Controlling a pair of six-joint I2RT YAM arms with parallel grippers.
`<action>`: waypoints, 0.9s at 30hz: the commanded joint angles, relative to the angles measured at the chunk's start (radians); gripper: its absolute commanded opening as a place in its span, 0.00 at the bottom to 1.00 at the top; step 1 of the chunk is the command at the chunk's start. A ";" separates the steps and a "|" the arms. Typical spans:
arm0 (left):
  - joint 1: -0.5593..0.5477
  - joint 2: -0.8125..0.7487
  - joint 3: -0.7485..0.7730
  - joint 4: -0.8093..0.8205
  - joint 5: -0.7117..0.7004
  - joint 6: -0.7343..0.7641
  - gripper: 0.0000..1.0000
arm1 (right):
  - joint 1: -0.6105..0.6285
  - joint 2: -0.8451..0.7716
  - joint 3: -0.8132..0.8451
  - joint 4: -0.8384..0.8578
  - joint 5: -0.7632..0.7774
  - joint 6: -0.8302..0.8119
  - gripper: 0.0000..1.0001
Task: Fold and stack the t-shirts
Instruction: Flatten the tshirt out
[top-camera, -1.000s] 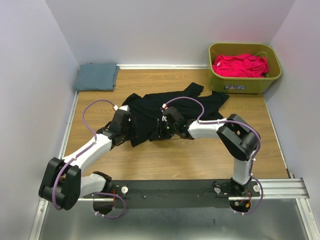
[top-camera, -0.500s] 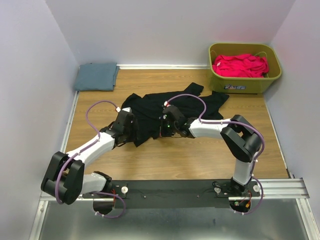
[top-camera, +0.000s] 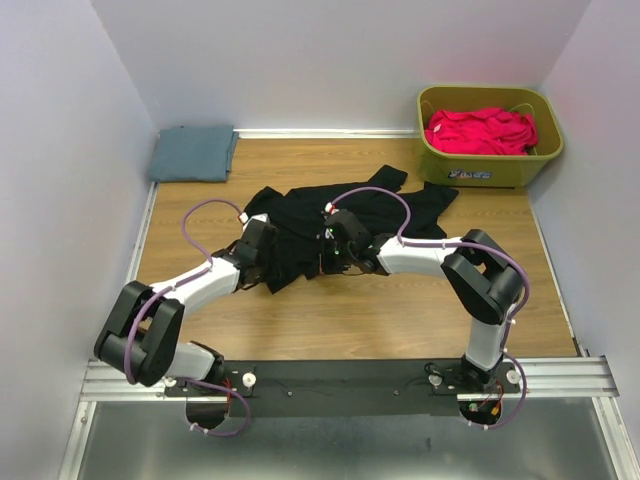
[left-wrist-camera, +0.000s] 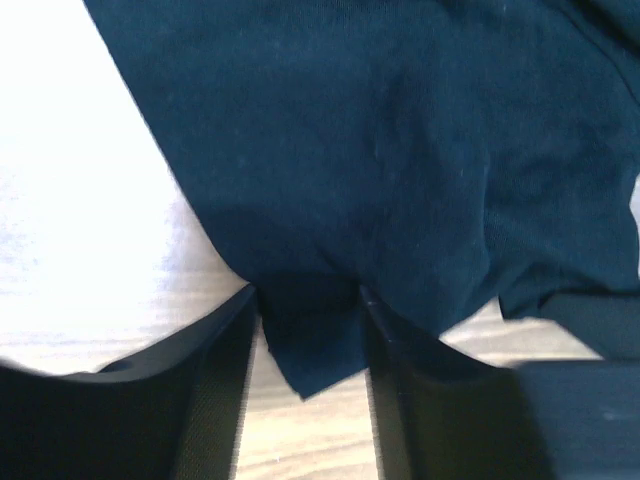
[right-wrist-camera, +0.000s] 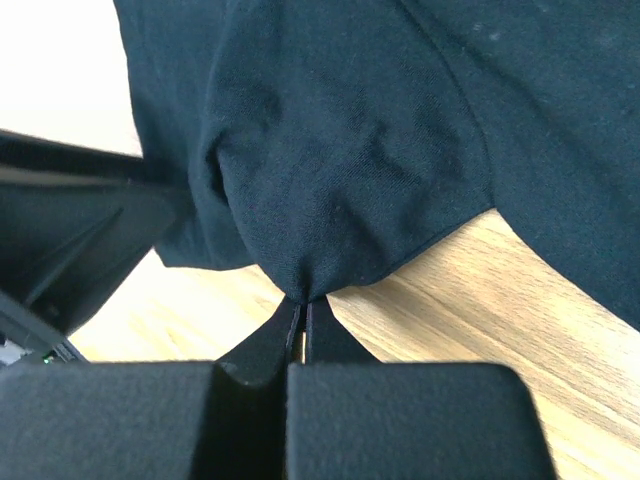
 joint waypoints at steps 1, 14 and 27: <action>-0.008 0.061 0.008 0.009 -0.054 -0.013 0.46 | 0.000 0.012 0.023 -0.016 -0.023 -0.027 0.01; -0.010 -0.079 0.109 -0.183 -0.231 -0.009 0.00 | 0.000 -0.104 0.061 -0.235 0.058 -0.156 0.01; -0.010 -0.209 0.339 -0.463 -0.191 0.014 0.00 | -0.003 -0.163 0.256 -0.780 -0.242 -0.529 0.01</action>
